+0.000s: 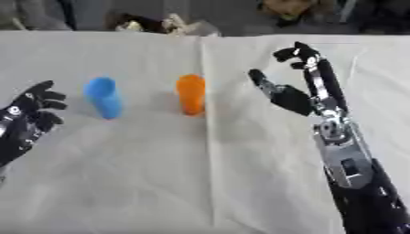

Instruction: Pour the contents of one cup into another cup.

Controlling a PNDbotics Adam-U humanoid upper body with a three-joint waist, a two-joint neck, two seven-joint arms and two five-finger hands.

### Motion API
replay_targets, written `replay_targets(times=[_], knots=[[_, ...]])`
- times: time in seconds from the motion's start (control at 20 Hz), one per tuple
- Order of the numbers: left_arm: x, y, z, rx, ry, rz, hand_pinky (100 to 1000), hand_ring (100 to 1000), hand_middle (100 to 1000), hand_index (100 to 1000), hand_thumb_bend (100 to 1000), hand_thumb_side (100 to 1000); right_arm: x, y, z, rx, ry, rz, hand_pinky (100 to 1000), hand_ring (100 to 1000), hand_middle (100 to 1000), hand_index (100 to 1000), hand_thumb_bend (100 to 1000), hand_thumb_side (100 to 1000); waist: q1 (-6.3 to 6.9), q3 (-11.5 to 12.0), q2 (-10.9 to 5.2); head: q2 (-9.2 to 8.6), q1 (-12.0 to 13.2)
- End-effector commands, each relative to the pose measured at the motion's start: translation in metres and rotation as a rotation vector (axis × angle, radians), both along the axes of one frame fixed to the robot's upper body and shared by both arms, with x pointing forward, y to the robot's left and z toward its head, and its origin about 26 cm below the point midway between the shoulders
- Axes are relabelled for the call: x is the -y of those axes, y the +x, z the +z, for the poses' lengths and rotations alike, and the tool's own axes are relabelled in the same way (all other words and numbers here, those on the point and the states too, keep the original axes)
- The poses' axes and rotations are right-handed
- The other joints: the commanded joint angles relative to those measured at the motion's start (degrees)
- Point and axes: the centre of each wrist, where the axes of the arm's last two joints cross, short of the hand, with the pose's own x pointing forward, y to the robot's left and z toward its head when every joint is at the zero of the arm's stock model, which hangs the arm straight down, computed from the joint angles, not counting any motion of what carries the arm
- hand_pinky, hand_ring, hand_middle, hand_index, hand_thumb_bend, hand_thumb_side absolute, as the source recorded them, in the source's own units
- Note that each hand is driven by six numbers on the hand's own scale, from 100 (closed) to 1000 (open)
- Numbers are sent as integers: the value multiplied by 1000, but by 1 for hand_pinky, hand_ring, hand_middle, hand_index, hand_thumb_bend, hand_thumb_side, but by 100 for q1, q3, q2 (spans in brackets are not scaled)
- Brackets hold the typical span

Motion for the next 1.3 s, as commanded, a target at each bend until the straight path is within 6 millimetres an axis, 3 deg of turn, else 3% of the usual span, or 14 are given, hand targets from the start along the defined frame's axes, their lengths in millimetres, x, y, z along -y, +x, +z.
replay_targets(times=[0.05, 0.6, 1.3], knots=[[-3, 4, 11, 59, 42, 56, 582, 745, 743, 962, 606, 675, -1, 1, 11, 39, -12, 6, 782, 987, 643, 729, 515, 567, 19, -12, -71, -31, 0], [2, 19, -6, 76, 76, 178, 592, 749, 745, 961, 594, 680, -2, 1, 12, 39, -12, 12, 782, 987, 643, 729, 516, 568, 15, -38, -76, -44, 3], [15, 45, -21, 56, 190, 198, 601, 751, 747, 958, 606, 701, -5, 1, 10, 34, -10, 22, 781, 986, 642, 728, 513, 574, 5, -94, -69, -33, 45]])
